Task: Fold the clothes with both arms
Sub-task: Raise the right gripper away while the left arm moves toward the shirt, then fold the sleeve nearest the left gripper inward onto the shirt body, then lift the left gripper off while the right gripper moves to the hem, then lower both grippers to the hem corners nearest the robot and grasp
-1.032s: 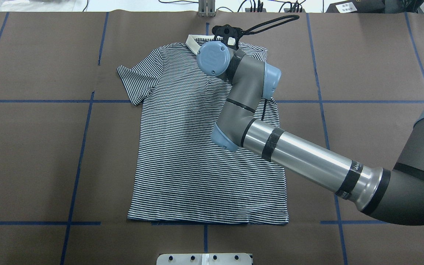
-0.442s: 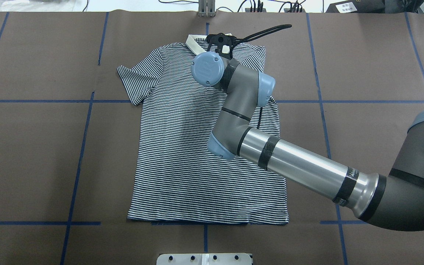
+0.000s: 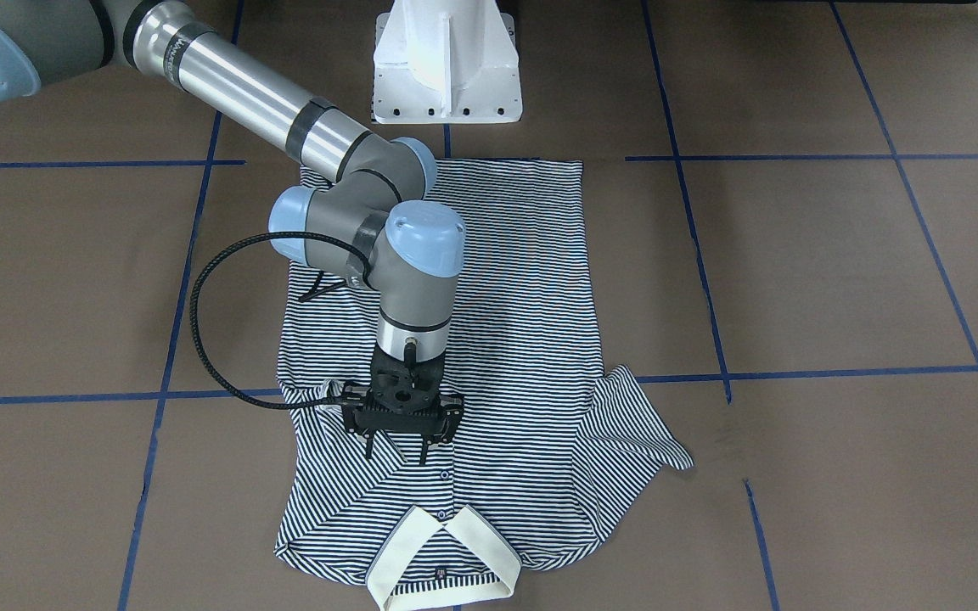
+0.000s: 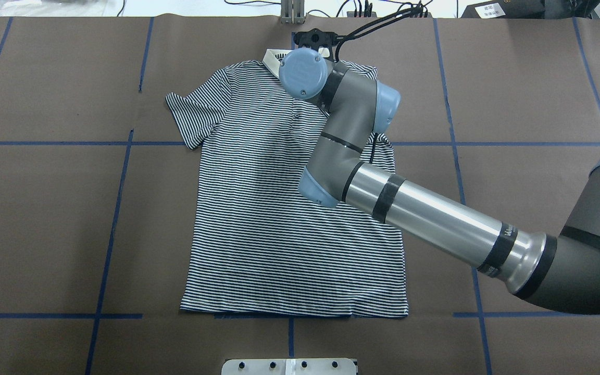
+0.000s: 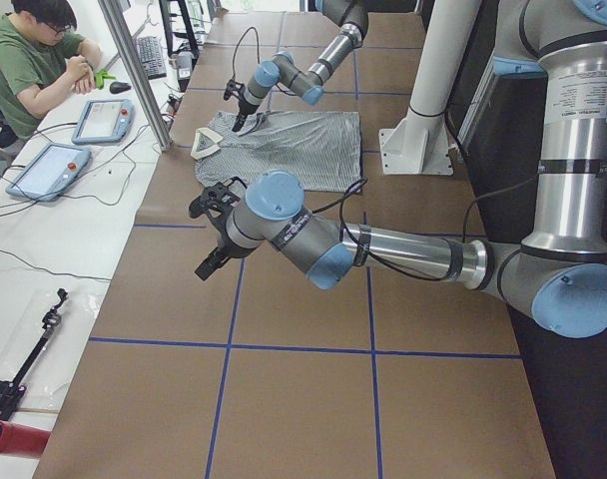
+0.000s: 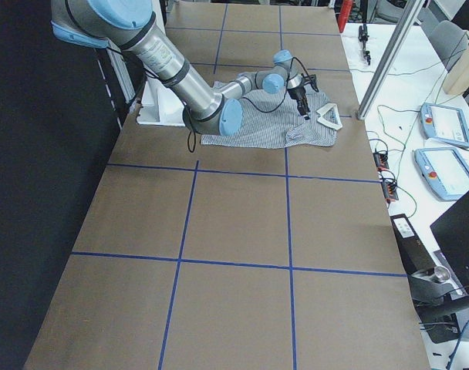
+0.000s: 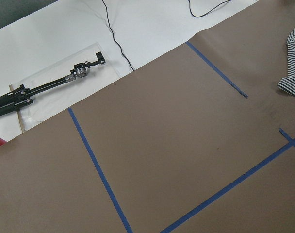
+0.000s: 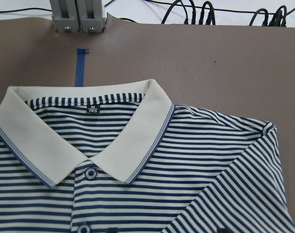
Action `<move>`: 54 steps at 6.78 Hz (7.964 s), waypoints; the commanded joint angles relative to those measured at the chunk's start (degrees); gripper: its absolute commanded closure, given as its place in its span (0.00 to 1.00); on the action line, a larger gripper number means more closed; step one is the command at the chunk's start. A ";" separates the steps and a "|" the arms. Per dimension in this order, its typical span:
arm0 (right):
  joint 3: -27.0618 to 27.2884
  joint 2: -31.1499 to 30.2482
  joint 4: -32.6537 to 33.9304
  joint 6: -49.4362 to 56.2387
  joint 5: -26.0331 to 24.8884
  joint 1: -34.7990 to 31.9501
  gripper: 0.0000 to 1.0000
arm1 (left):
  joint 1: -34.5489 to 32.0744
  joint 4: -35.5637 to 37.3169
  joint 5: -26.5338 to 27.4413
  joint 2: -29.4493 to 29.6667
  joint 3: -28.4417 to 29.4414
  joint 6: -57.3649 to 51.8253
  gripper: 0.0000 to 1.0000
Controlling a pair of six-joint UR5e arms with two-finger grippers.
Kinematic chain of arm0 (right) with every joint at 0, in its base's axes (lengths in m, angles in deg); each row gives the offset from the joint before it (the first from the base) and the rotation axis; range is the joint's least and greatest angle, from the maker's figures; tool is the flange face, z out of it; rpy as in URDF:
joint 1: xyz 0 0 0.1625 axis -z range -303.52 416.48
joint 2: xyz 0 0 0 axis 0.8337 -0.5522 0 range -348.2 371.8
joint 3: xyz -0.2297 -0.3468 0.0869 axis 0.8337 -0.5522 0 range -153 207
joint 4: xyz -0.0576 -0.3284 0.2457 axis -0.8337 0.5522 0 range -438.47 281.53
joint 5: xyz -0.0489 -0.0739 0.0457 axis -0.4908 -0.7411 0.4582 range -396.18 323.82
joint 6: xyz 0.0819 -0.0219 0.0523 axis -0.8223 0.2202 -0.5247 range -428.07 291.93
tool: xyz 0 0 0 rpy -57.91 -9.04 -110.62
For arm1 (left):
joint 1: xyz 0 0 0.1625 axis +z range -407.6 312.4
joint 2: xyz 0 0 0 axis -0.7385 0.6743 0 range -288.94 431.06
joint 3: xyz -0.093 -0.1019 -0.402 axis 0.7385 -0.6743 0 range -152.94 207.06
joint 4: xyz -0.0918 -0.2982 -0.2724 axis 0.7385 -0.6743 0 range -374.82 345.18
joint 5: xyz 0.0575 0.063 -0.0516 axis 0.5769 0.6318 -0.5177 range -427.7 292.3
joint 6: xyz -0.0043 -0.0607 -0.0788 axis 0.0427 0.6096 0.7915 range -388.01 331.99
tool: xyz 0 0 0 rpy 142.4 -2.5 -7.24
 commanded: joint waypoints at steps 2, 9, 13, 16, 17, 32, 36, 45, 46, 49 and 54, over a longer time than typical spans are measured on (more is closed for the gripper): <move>4.19 -0.97 0.06 9.73 14.92 -7.68 0.00 | 0.00 0.07 0.00 0.58 0.19 0.20 0.00; 17.66 -25.66 0.41 51.99 46.60 -36.69 0.00 | 25.99 -5.03 15.26 21.73 9.46 44.58 0.00; 17.48 -26.03 0.06 52.12 46.53 -36.80 0.00 | 38.92 -20.08 30.21 32.91 30.78 60.49 0.23; 17.48 -26.73 -0.12 52.21 46.35 -36.80 0.00 | 43.50 -24.19 35.42 36.97 38.77 64.98 0.33; 17.48 -26.73 -0.12 52.21 46.26 -36.80 0.00 | 43.85 -24.28 35.51 36.97 40.17 64.89 0.34; 17.57 -27.43 -0.21 52.03 46.09 -36.80 0.00 | 48.94 -3.36 39.71 41.50 27.80 73.48 1.00; 17.66 -27.35 -0.30 51.51 46.09 -36.62 0.00 | 54.31 8.51 46.74 57.95 39.51 80.52 1.00; 55.79 -43.20 0.05 7.46 45.39 -17.78 0.00 | 55.10 21.59 35.52 30.09 -12.19 67.35 0.00; 64.24 -48.65 0.06 -1.14 40.25 -10.07 0.00 | 58.24 21.95 35.77 27.33 -16.99 68.40 0.00; 74.87 -60.19 0.14 -21.75 5.15 22.70 0.08 | 71.40 21.78 41.36 12.84 -28.08 80.48 0.00; 74.35 -61.71 0.14 -24.43 -2.68 29.38 0.07 | 86.05 21.86 50.71 8.93 -21.89 94.51 0.30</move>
